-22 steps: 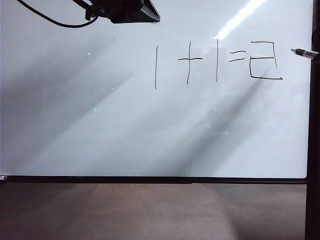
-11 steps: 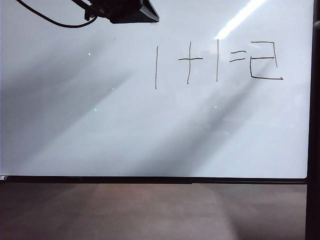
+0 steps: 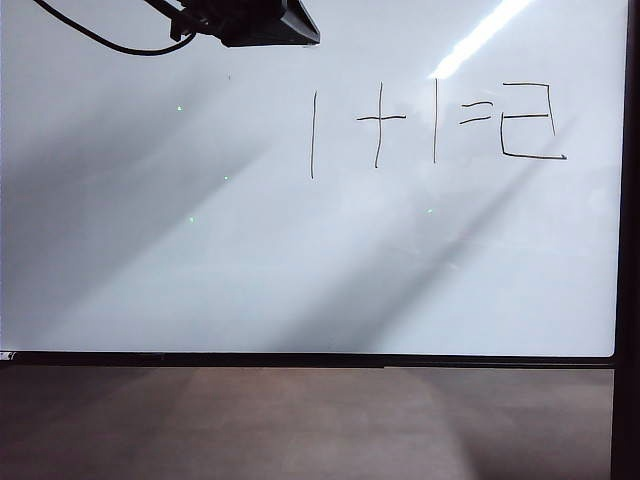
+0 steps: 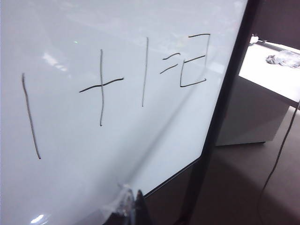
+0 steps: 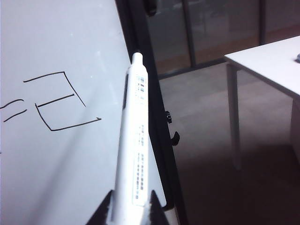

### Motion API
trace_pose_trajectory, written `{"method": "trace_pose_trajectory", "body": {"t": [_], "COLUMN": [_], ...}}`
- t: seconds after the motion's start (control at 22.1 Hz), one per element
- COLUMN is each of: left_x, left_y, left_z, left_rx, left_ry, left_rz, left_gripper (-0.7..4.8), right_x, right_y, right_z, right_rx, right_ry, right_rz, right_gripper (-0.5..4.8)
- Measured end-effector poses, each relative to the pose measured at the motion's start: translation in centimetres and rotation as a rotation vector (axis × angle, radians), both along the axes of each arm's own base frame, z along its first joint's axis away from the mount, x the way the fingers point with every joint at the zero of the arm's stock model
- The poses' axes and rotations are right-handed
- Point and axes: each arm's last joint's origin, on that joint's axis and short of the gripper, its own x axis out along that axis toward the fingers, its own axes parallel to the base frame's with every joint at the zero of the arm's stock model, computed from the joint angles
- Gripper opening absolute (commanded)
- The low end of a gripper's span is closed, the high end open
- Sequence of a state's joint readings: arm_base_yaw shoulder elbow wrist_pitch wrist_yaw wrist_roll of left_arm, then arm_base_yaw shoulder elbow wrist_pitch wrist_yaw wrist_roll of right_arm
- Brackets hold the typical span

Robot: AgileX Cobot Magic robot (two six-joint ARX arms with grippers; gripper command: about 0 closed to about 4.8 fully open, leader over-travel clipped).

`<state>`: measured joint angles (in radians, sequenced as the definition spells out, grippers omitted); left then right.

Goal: Reach to the right to find the marker pen, pick it up, and write the answer to the math problem on the whiteboard.

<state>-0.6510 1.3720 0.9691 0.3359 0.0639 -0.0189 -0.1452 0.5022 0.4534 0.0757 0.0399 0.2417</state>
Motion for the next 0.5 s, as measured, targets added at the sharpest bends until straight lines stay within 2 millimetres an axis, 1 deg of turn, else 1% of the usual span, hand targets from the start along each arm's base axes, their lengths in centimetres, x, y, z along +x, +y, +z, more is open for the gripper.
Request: {"method": "trace_pose_trajectory", "body": {"t": [0.23,0.5], "left_x": [0.0,0.0], "left_y": [0.0,0.0], "left_z": [0.0,0.0], "left_rx": [0.0,0.0], "left_ry": [0.001,0.0], "left_rz": [0.0,0.0], "left_gripper": [-0.05,-0.05], "right_x": [-1.9,-2.2], "right_y": [0.3,0.3], "right_z": [-0.4,-0.6], "right_rx": [0.001,0.004], "right_ry": [0.006,0.03], "right_rz": [0.0,-0.004], "right_gripper": [-0.05,-0.06]}}
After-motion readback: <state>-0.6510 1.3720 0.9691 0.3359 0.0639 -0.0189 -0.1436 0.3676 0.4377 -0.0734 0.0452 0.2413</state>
